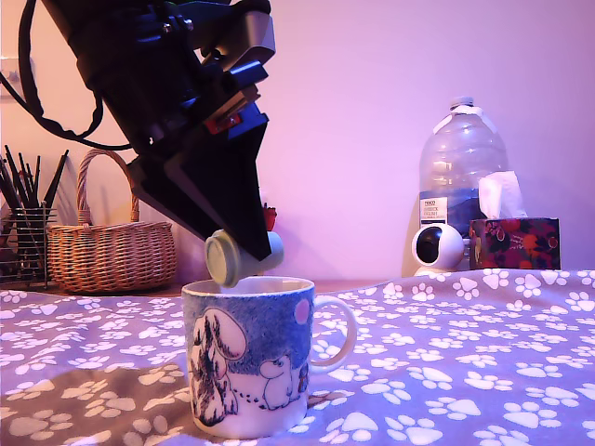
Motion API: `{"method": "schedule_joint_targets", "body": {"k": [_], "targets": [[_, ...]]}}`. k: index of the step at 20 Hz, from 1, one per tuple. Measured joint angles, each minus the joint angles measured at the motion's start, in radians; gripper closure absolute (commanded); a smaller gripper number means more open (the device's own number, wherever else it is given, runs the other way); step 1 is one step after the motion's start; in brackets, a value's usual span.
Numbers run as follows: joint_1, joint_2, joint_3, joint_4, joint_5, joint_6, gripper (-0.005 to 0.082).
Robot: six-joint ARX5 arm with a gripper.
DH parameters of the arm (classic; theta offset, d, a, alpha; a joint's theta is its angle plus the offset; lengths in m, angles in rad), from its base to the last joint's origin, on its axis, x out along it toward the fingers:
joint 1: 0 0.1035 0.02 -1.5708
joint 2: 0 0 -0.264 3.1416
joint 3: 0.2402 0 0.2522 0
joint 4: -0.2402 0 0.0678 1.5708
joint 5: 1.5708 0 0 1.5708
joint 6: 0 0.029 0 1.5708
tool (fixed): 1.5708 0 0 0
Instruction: Pick the coffee capsule and then drop it inside the coffee cup in front of you
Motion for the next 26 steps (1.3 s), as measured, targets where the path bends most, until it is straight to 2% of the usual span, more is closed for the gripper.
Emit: {"method": "schedule_joint_targets", "body": {"k": [7,9,11,12,14,15,17,22,26], "targets": [[0.000,0.000,0.000,-0.001,0.000,0.000,0.0045],[0.000,0.000,0.000,-0.002,0.000,0.001,0.0080],[0.000,-0.001,0.000,-0.008,0.000,0.003,0.0212],[0.000,-0.003,0.000,-0.016,0.000,0.003,0.0333],[0.000,-0.023,0.000,-0.018,0.000,0.003,0.0655],[0.000,-0.041,0.000,-0.014,0.000,0.003,0.0777],[0.000,-0.090,0.000,0.005,0.000,0.002,0.0789],[0.024,-0.135,0.000,0.038,-0.002,-0.039,0.0789],[0.077,-0.134,0.000,0.055,-0.035,-0.068,0.0789]]}}
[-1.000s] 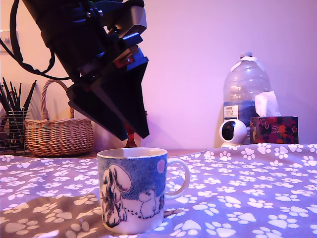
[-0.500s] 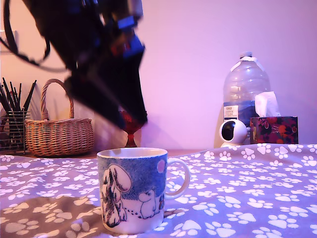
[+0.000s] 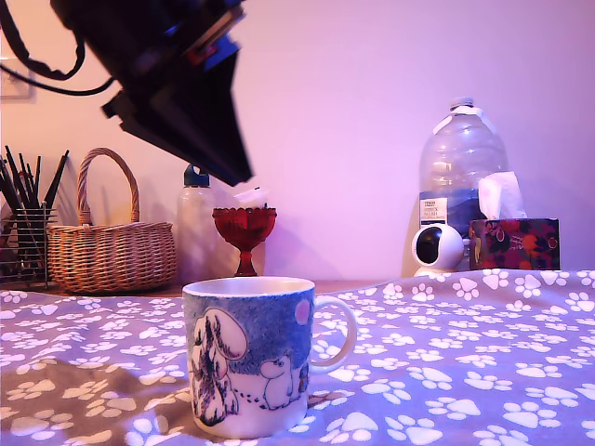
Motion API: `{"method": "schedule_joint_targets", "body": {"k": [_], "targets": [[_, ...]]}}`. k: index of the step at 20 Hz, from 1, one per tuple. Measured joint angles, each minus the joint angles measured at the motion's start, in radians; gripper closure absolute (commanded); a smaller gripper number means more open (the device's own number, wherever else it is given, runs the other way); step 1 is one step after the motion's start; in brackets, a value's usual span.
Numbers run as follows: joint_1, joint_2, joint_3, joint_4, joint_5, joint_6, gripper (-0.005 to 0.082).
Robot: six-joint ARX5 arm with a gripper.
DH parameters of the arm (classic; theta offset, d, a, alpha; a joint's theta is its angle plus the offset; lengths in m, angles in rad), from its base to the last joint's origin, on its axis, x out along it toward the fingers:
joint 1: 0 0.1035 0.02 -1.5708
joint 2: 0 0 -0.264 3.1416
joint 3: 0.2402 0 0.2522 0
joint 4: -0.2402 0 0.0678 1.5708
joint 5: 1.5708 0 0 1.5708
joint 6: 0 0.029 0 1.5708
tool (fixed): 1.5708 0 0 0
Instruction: Pick the coffee capsule and then drop it inside the coffee cup in front of you
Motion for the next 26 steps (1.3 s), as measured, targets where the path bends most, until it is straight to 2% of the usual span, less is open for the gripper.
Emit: {"method": "schedule_joint_targets", "body": {"k": [5,8,13,17,21,26], "targets": [[0.091,0.000,-0.006,0.038,-0.002,-0.023,0.0788],[0.129,-0.014,-0.061,0.064,-0.001,-0.039,0.0789],[0.184,-0.133,-0.183,0.072,-0.005,-0.084,0.0789],[0.251,-0.233,-0.250,0.072,-0.036,-0.128,0.0789],[0.310,-0.265,-0.306,0.053,-0.089,-0.131,0.0789],[0.385,-0.269,-0.306,0.058,-0.093,-0.124,0.0789]]}}
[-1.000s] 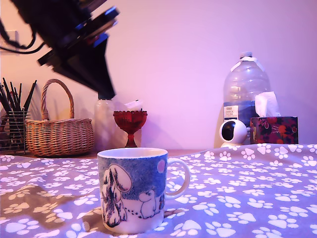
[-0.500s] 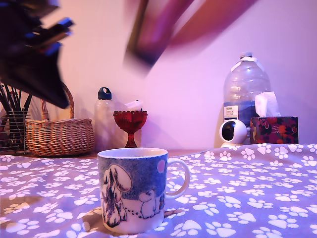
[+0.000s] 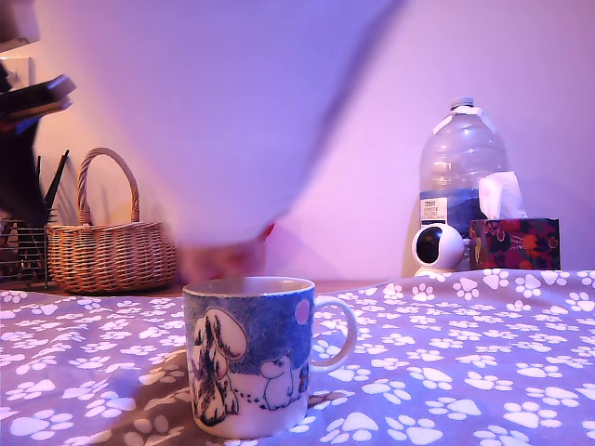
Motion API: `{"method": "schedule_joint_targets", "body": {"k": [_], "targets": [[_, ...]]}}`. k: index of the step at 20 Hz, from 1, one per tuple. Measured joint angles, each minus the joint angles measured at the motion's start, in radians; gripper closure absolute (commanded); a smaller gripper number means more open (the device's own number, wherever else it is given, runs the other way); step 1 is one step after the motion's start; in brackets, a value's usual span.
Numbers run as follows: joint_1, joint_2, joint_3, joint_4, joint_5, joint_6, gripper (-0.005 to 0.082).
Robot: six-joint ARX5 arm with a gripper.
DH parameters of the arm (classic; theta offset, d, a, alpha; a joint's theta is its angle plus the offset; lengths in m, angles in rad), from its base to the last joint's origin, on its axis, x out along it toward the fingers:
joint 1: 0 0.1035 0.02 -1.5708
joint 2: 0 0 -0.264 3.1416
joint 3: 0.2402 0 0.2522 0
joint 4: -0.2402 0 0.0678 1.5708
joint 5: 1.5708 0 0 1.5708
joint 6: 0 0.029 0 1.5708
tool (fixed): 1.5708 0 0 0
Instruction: Pick the coffee capsule and then drop it inside the coffee cup in front of you
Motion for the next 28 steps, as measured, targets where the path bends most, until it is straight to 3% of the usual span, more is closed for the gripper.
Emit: {"method": "schedule_joint_targets", "body": {"k": [10,15,19,22,25,28], "targets": [[0.006,0.000,0.000,-0.052,0.018,-0.001,0.0788],[0.006,0.000,0.000,-0.016,0.083,-0.002,0.0788],[0.003,0.000,0.000,0.044,0.117,0.007,0.0788],[-0.018,0.000,-0.002,0.100,0.135,0.056,0.0788],[-0.051,-0.018,-0.074,0.258,0.189,0.084,0.0781],[-0.071,-0.024,-0.192,0.406,0.210,0.102,0.0751]]}}
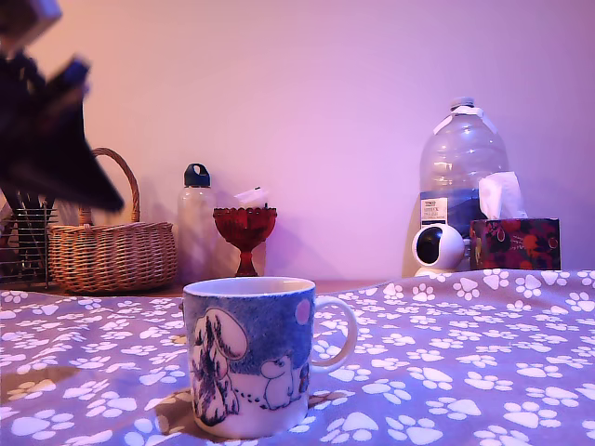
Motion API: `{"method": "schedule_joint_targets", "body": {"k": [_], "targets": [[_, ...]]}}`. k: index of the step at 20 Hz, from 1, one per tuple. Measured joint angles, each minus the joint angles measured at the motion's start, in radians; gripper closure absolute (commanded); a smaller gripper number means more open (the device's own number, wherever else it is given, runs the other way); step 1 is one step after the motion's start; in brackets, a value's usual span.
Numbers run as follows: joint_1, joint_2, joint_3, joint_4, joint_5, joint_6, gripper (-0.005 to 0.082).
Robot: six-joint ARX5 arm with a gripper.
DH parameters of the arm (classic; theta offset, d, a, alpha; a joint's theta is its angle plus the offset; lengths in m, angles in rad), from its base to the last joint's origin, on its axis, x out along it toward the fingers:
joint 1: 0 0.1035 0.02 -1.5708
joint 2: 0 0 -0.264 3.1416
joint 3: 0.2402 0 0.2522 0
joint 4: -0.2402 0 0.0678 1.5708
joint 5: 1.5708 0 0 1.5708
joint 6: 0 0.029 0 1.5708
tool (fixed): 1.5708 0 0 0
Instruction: Pick the coffee capsule and then drop it inside the coffee cup in front of you
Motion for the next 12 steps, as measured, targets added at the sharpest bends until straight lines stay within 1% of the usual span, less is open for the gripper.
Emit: {"method": "schedule_joint_targets", "body": {"k": [2,4,5,7,10,12], "targets": [[0.000,0.000,-0.050,0.080,0.001,0.019,0.0642],[0.000,0.000,-0.072,0.132,0.000,0.022,0.0523],[0.000,0.000,-0.077,0.132,0.000,0.022,0.0496],[-0.001,-0.002,-0.086,0.130,0.001,0.022,0.0475],[-0.016,-0.064,-0.103,0.124,0.001,0.023,0.0345],[-0.021,-0.143,-0.104,0.120,0.000,0.023,0.0337]]}}
